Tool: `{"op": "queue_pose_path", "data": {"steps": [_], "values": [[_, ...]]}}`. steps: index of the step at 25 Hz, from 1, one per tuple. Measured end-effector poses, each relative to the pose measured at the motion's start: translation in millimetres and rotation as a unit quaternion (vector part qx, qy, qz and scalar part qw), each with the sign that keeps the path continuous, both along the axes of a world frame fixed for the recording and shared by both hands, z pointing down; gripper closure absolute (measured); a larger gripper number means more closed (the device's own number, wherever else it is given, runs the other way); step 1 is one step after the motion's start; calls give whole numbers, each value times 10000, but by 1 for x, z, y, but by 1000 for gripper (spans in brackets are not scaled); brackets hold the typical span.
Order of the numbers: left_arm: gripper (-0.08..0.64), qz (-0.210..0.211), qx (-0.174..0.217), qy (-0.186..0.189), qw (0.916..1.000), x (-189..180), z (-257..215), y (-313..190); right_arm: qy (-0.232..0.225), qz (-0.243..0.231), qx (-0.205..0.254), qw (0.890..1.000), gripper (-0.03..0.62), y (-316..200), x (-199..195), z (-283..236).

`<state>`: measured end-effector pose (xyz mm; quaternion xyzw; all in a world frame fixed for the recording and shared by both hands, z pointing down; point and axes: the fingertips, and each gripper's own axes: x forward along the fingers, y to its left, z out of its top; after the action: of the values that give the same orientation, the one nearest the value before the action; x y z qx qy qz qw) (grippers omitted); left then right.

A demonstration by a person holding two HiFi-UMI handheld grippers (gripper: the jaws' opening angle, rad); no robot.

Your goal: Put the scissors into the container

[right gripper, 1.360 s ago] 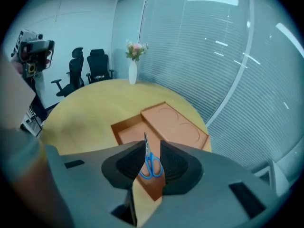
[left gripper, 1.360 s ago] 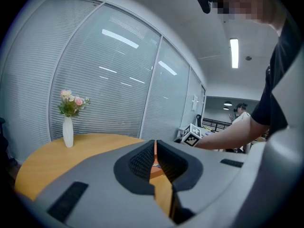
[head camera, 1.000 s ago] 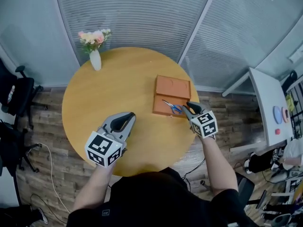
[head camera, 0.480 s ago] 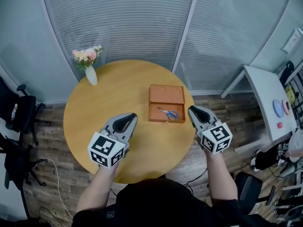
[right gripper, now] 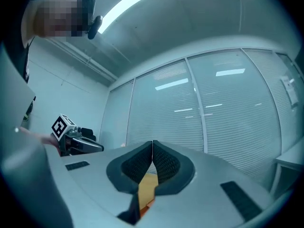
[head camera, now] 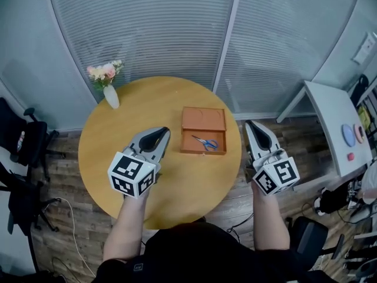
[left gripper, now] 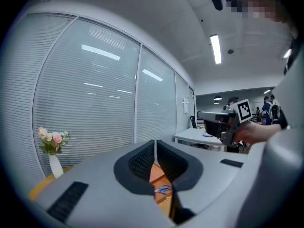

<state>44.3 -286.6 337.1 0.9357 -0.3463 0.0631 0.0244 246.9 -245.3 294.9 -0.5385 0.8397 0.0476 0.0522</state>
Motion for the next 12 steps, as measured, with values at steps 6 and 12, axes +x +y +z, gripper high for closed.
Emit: {"op": "queue_pose_path", "data": {"steps": [6,12], "values": [[534,-277,81,-44,9996,0,2,-7,256,133,64,9996,557,-4,-2,8],[534,-334,-16,-14,9994,1,12,-1,360,169,-146,9991,557,3,-5,24]]}}
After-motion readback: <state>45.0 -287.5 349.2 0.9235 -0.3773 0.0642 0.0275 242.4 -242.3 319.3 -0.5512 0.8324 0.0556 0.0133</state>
